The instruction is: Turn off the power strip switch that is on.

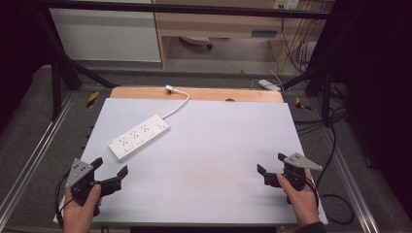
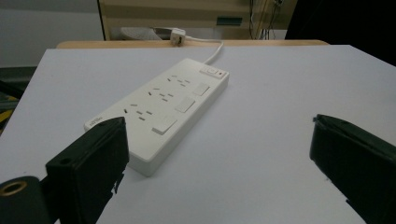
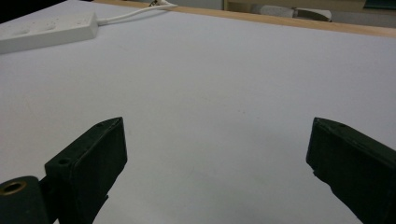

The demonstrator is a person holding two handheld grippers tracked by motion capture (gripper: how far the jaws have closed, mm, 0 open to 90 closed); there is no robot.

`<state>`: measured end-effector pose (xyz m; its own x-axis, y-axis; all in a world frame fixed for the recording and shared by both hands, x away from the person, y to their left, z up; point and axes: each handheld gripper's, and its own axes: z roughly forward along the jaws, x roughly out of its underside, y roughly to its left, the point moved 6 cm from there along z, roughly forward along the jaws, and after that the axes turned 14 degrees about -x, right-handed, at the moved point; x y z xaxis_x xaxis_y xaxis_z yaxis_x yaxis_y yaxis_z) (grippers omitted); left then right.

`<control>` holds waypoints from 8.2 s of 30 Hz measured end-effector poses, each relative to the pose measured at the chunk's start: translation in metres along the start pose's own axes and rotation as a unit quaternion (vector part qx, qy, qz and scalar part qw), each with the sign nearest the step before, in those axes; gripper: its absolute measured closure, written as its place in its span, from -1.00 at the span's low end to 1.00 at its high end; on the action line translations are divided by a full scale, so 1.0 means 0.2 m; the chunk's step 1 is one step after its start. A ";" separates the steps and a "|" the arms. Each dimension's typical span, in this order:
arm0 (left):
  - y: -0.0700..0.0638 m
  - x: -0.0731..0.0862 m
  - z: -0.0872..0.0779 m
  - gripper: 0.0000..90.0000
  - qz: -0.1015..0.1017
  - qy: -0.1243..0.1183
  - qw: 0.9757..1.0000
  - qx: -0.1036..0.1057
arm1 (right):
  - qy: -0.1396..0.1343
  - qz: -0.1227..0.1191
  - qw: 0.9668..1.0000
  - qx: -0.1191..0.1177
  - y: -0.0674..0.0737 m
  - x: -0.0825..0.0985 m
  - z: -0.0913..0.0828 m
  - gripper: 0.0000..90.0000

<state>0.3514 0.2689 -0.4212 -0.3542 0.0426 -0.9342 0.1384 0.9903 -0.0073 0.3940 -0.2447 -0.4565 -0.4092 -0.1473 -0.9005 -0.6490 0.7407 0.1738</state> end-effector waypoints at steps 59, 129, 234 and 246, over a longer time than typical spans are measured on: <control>-0.11 -0.37 -0.08 -0.31 -0.022 -0.051 0.998 0.030 | 0.010 -0.002 1.000 -0.012 0.02 0.01 0.03 -0.93; 0.07 -0.38 0.30 1.00 -0.001 0.020 1.000 -0.009 | 0.007 0.005 1.000 -0.005 0.01 0.00 0.02 -0.93; 0.13 0.00 0.55 1.00 0.015 0.136 0.990 -0.017 | 0.014 0.003 1.000 -0.011 0.01 0.01 0.02 -0.93; 0.13 0.02 0.56 1.00 0.018 0.142 0.990 -0.017 | 0.014 0.003 1.000 -0.011 0.02 0.01 0.02 -0.93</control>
<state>0.4574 0.2798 -0.4649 -0.5955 0.1077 -0.7961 0.1252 0.9913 0.0404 0.3943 -0.2396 -0.4595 -0.4308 -0.1624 -0.8877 -0.6611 0.7263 0.1880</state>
